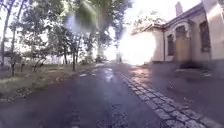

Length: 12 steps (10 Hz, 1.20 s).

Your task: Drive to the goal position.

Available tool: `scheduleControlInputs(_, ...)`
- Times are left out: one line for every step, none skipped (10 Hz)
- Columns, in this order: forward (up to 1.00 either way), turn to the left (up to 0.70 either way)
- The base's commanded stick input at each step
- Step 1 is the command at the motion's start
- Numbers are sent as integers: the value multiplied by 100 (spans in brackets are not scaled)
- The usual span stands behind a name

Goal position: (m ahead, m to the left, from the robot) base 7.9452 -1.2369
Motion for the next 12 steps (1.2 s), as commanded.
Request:
scheduleControlInputs(50,0)
scheduleControlInputs(50,0)
scheduleControlInputs(50,0)
scheduleControlInputs(50,15)
scheduleControlInputs(50,30)
scheduleControlInputs(50,45)
scheduleControlInputs(50,50)
scheduleControlInputs(50,50)
scheduleControlInputs(50,50)
scheduleControlInputs(50,50)
scheduleControlInputs(50,15)
scheduleControlInputs(50,0)
